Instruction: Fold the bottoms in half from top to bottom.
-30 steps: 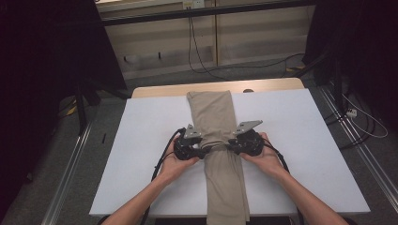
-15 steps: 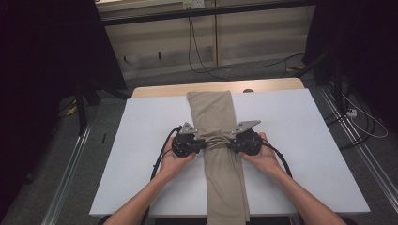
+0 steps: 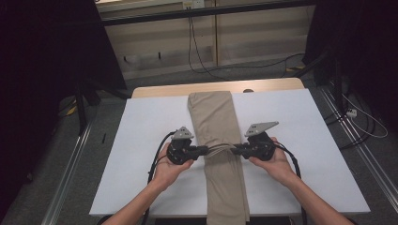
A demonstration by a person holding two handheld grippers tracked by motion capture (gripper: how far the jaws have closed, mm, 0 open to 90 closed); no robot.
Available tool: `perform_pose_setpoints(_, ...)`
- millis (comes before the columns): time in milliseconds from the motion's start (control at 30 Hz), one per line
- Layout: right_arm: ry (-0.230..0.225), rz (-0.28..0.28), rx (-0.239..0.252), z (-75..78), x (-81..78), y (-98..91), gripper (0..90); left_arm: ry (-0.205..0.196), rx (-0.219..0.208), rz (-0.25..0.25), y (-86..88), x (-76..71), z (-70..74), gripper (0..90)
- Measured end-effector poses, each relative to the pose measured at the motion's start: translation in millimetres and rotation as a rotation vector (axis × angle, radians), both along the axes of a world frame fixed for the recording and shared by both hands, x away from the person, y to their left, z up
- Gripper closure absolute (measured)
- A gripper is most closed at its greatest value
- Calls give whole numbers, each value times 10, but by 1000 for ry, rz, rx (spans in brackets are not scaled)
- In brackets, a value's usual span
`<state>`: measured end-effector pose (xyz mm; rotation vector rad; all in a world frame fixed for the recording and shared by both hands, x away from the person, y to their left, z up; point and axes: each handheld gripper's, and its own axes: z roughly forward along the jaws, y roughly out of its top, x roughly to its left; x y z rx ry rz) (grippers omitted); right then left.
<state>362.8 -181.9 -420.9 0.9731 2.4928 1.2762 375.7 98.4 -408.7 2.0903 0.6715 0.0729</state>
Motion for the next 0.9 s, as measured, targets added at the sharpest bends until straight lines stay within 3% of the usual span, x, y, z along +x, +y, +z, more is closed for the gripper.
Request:
perform_pose_setpoints(167,12,31,3,43,-312,-9,811,26,2,-59,39,-252,18,869)
perform_pose_setpoints(267,15,51,-4,13,-467,-10,808,33,34,-105,33,-371,-9,869)
perform_pose_setpoints(400,47,69,-19,-91,-586,12,806,50,62,-116,21,-474,-69,869)
perform_pose_setpoints(600,53,96,12,-50,-839,-3,805,54,41,-168,88,-688,-23,870)
perform_pose_setpoints(733,53,107,-2,-55,-1024,11,805,57,64,-204,65,-867,-46,870)
perform_pose_setpoints(900,56,139,-14,-68,-1247,24,802,74,57,-223,123,-1058,-72,870)
